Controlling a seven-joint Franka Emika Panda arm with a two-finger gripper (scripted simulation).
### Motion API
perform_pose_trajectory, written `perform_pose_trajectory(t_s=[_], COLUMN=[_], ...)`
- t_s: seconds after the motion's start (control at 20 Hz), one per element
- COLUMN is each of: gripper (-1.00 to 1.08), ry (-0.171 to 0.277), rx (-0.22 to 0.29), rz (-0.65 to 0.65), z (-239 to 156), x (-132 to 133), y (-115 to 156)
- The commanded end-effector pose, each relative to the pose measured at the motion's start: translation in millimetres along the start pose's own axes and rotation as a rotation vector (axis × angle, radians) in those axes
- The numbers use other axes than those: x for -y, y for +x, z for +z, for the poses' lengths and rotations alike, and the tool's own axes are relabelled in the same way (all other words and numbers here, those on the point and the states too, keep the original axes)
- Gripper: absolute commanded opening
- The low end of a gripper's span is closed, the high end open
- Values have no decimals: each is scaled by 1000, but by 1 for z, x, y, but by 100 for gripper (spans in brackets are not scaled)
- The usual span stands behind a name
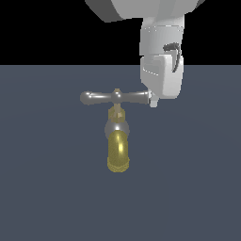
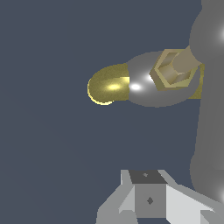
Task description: Turn on the faucet by rotating a designated handle.
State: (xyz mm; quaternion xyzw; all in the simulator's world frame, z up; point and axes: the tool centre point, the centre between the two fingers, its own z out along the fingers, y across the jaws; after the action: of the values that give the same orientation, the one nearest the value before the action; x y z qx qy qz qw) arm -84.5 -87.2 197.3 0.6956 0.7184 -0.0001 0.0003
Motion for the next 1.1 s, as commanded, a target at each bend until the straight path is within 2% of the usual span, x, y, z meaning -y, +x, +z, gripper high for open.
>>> perform_pose_trajectory(t_s=[0.0, 1.05], gripper=[-100, -100], ry=[0, 0], rx=[0, 0], rz=[0, -1], z=[0, 0], x=[-6, -64], y=[-1, -8])
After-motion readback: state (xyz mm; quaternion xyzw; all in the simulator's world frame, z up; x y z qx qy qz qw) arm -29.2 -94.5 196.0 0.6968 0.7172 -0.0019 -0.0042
